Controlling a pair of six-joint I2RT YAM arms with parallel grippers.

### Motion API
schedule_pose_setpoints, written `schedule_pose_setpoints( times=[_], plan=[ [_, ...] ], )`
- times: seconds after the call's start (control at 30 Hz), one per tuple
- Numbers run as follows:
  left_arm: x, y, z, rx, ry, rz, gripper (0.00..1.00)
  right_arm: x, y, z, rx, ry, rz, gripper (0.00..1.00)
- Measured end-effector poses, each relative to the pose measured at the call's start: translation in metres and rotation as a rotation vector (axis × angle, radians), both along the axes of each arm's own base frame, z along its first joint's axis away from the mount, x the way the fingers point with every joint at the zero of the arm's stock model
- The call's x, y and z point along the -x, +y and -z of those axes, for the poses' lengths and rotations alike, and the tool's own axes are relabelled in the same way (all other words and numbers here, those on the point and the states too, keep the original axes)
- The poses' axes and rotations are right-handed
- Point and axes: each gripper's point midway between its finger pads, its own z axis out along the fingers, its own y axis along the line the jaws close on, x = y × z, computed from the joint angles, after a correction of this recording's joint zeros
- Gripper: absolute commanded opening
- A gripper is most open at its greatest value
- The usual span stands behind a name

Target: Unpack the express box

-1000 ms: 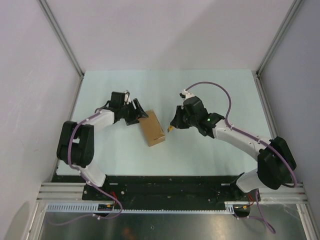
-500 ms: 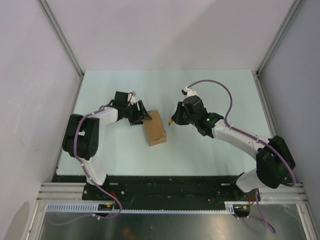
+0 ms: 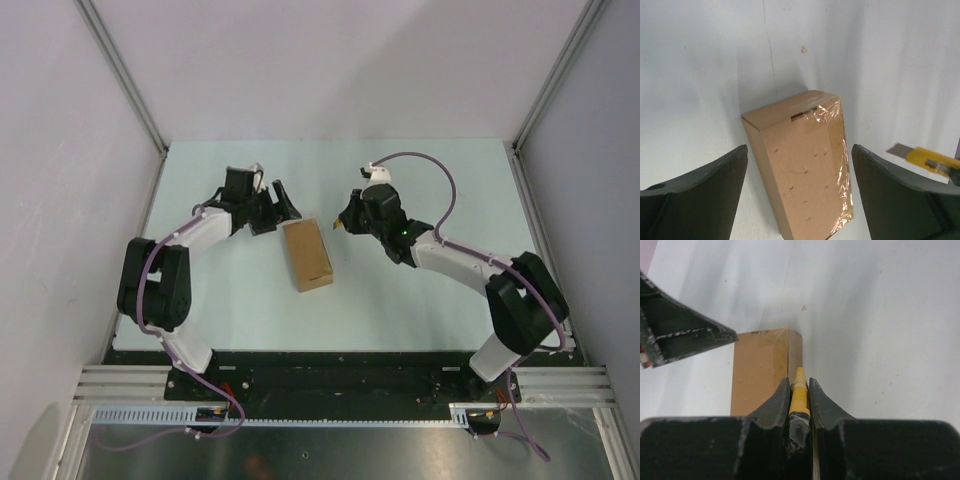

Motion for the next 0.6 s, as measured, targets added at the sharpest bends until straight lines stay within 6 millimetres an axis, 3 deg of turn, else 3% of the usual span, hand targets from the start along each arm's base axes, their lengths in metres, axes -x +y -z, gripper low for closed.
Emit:
schedule_pose_setpoints(
  times=[0.23, 0.6],
  plan=[
    [-0.001, -0.009, 0.008, 0.003, 0.041, 0.008, 0.91, -0.025, 0.000, 0.016, 0.007, -0.005, -0.008, 0.00],
    [0.017, -0.017, 0.041, -0.013, 0.174, 0.044, 0.91, -0.026, 0.028, 0.007, -0.027, -0.053, -0.074, 0.00]
  ],
)
